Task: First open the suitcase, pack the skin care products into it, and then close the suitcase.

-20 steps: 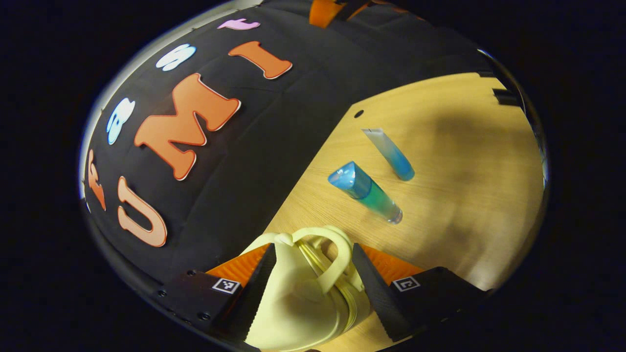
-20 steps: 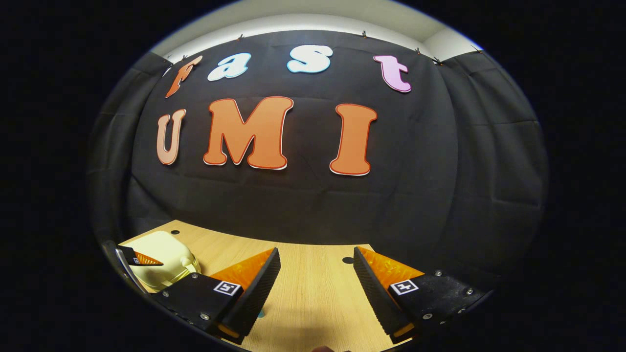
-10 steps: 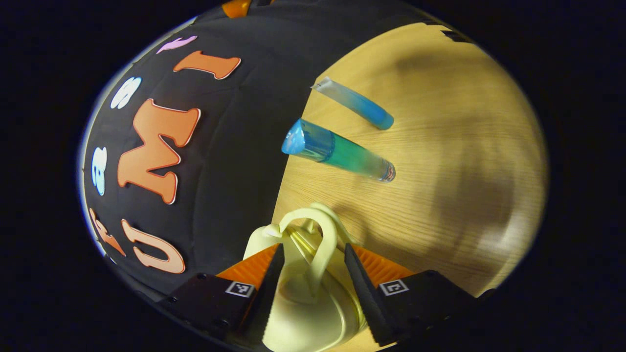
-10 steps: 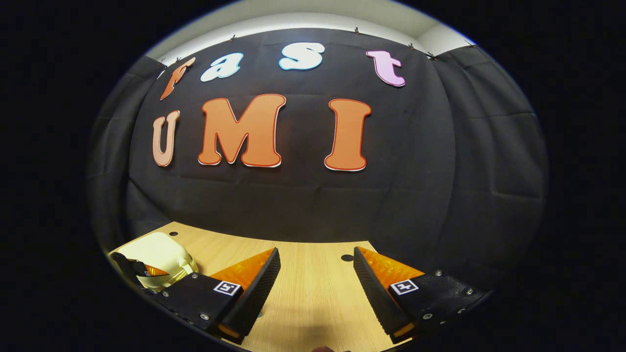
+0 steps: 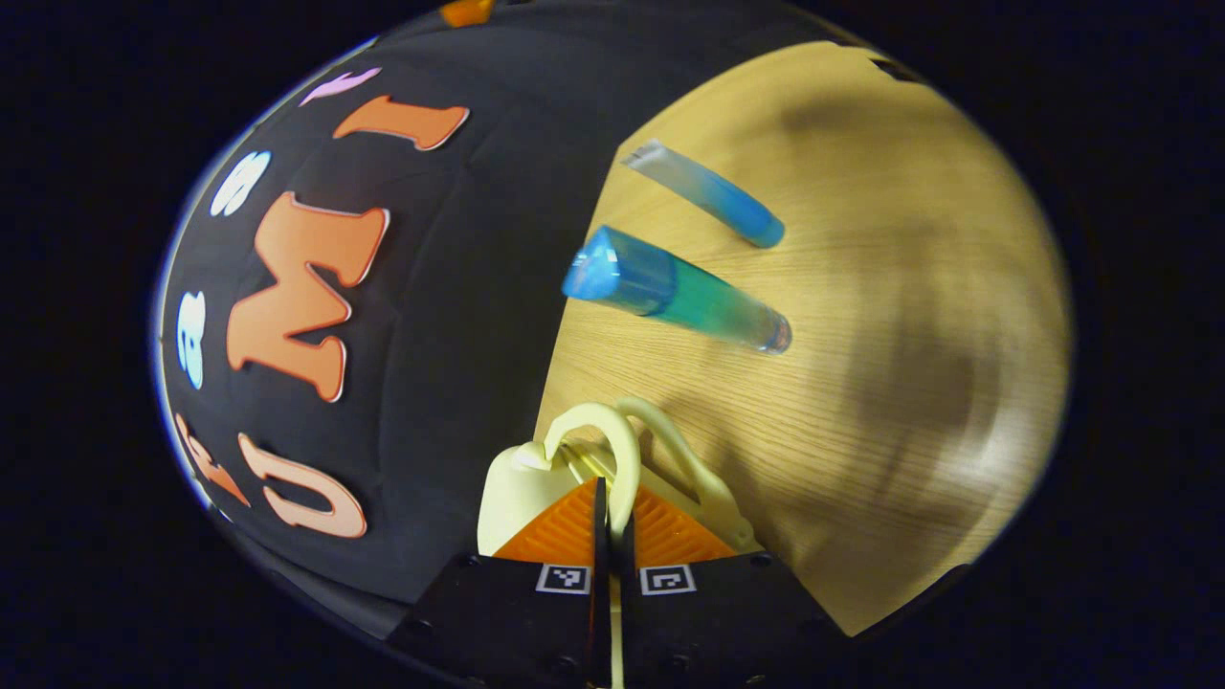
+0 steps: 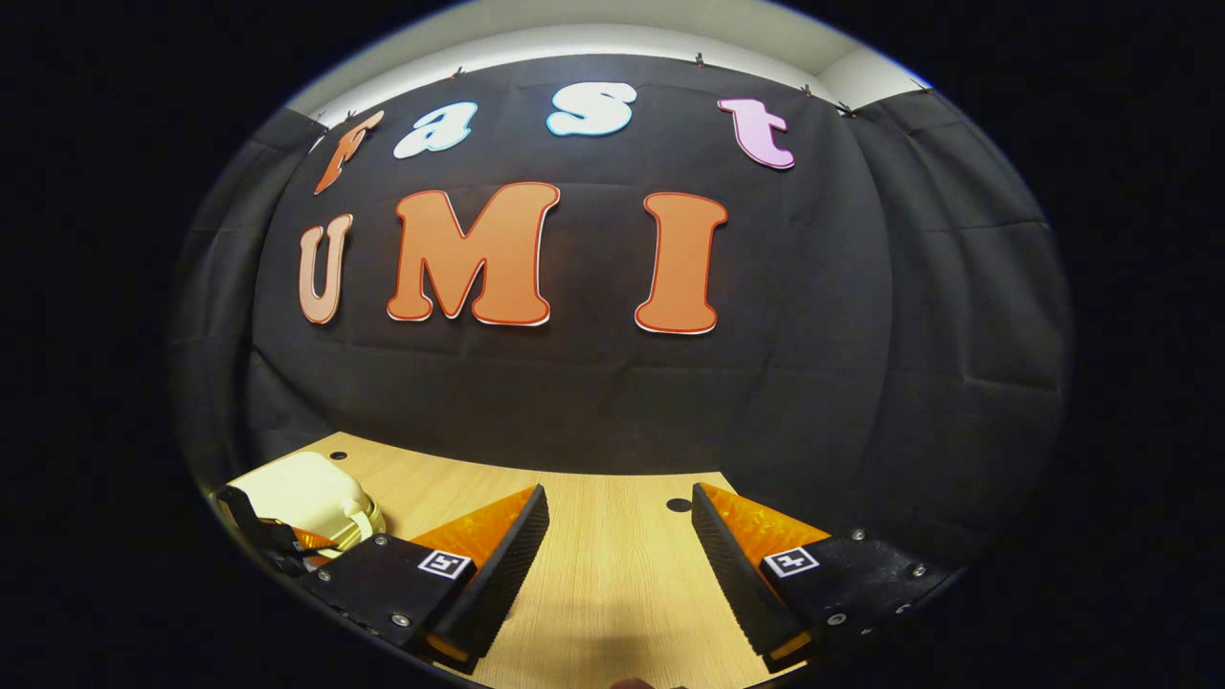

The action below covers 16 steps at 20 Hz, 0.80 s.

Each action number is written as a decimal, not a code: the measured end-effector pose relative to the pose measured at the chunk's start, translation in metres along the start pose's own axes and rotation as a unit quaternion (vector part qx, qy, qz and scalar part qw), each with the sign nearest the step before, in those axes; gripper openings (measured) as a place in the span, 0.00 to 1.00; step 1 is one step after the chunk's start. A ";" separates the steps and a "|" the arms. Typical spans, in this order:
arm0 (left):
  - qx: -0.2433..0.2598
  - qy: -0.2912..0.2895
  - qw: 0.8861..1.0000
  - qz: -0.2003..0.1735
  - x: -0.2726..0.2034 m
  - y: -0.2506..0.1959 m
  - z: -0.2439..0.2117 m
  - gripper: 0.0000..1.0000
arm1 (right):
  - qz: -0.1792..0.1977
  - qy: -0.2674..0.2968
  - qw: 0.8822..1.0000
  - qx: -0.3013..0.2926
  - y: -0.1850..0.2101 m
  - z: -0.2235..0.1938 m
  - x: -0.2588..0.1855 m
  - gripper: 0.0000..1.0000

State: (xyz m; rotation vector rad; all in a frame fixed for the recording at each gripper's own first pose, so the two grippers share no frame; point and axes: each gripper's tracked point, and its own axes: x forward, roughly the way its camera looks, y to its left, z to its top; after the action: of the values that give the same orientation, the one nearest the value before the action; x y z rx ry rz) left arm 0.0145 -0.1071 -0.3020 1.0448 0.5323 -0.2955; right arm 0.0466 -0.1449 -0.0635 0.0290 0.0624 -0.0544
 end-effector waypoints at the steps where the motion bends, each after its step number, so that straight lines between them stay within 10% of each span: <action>1: -0.014 -0.006 1.000 0.011 -0.007 0.015 0.002 0.04 | 0.002 0.000 1.000 -0.002 0.004 0.001 0.001 0.95; 8: -0.149 -0.023 0.987 0.065 -0.034 0.100 -0.012 0.04 | 0.029 -0.003 1.000 -0.010 0.038 0.010 0.004 0.95; 16: -0.319 -0.043 0.941 0.107 -0.056 0.188 -0.056 0.04 | 0.046 -0.009 0.998 -0.037 0.069 0.025 0.004 0.95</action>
State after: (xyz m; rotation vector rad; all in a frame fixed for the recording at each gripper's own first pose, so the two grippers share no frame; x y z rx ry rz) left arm 0.0411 0.0308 -0.1543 0.4463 0.3886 0.0328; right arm 0.0563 -0.0767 -0.0365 -0.0433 0.0459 0.0405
